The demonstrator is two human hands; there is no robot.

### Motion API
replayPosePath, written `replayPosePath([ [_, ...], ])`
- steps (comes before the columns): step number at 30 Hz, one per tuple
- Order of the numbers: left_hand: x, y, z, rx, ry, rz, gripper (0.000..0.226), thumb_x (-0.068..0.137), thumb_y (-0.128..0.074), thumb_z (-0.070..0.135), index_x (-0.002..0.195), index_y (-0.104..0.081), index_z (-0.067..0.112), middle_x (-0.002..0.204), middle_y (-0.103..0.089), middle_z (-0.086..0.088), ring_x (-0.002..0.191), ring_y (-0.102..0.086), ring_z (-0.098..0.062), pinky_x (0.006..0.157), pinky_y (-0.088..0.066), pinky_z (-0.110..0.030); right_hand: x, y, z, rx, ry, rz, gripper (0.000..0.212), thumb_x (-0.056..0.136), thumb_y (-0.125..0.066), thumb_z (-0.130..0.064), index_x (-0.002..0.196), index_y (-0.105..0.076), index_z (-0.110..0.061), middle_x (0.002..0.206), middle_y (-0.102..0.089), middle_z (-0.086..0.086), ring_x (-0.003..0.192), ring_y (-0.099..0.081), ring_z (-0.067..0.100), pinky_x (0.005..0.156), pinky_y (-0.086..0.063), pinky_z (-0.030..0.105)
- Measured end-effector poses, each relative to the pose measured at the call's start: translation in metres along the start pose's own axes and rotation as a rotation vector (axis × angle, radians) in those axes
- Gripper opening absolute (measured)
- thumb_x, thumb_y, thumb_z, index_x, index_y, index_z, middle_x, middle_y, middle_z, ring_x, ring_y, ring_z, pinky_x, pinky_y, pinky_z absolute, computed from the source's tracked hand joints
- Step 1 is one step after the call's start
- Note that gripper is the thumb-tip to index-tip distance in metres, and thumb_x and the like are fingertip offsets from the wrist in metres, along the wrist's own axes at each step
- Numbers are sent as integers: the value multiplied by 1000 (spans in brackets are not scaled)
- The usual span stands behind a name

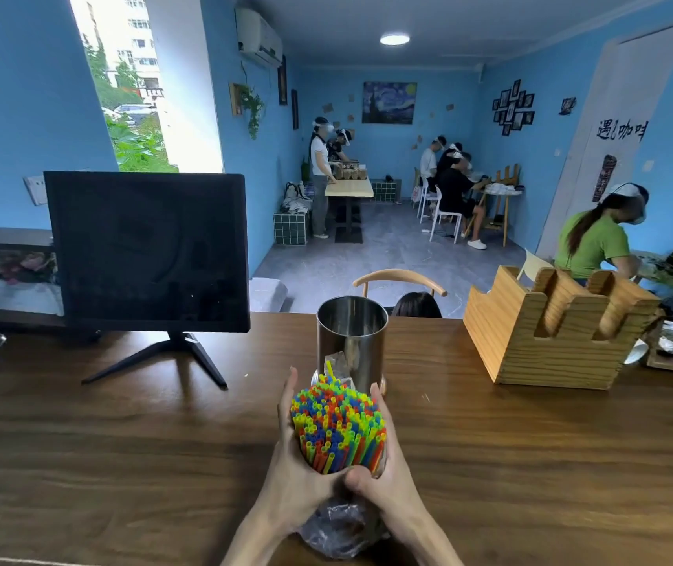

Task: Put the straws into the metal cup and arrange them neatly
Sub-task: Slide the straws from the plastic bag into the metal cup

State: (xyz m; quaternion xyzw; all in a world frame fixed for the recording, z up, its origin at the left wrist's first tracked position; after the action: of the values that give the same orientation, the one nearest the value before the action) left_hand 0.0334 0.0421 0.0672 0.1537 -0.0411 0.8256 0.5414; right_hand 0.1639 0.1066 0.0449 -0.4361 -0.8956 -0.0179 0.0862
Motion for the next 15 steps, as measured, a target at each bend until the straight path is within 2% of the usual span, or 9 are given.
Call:
replayPosePath([
  [2,0,2,-3,30,13,14,150,41,-105,32,150,-6,63,134,-65,14,122,-65,-10,105,-52,-40,-3,-1,3,23,-26,-2,134,55,-98,-49,158,-12,-33,151,-50,2,136,-54,26,104,-51,38],
  [4,0,2,-6,46,36,3,150,41,-105,29,149,-7,64,134,-65,11,123,-64,-10,106,-51,-40,-4,1,4,41,-41,-1,141,51,-99,-48,158,-9,-33,154,-46,7,137,-53,25,106,-50,38],
  [6,-1,1,-11,80,80,-1,132,37,-103,38,138,-26,72,126,-69,12,119,-65,-8,102,-52,-34,-3,2,1,46,-32,-13,145,48,-101,-45,158,-7,-32,154,-46,7,138,-52,25,107,-49,39],
  [8,-1,2,-16,121,132,22,109,29,-101,56,123,-45,65,120,-70,12,116,-66,-8,100,-54,-31,0,2,1,53,-29,-37,145,48,-102,-42,159,-10,-24,150,-53,8,135,-55,25,105,-50,35],
  [9,1,2,-19,128,140,15,110,28,-100,61,124,-46,59,120,-69,11,116,-66,-9,100,-54,-31,1,2,0,55,-40,-47,144,47,-102,-43,158,-14,-18,145,-58,9,133,-57,25,103,-51,33],
  [11,3,1,-19,104,126,-6,125,32,-102,55,140,-40,52,124,-69,8,117,-67,-11,100,-54,-34,2,0,-3,77,-49,-68,136,46,-102,-45,153,-26,-9,137,-65,9,127,-62,26,97,-53,30],
  [12,4,0,-19,104,113,-18,129,36,-104,48,145,-35,52,126,-68,6,117,-67,-13,101,-55,-38,3,0,-4,84,-41,-73,131,47,-101,-45,150,-30,-7,134,-67,9,125,-64,26,96,-54,30],
  [15,3,0,-17,102,92,-25,122,43,-105,38,139,-35,64,127,-69,7,117,-67,-15,99,-54,-40,2,-2,-8,62,-27,-70,122,50,-100,-45,144,-36,-5,131,-68,10,122,-65,27,95,-54,29],
])
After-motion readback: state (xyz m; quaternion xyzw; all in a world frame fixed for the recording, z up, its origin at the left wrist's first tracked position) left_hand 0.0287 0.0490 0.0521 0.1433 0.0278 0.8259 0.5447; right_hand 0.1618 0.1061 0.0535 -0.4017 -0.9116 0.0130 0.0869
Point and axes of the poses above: each hand's wrist, its own x-axis towards the middle knuckle, its own y-axis out of the back of the hand, z = x × y, the point moved 5 cm from there along x, towards the middle knuckle
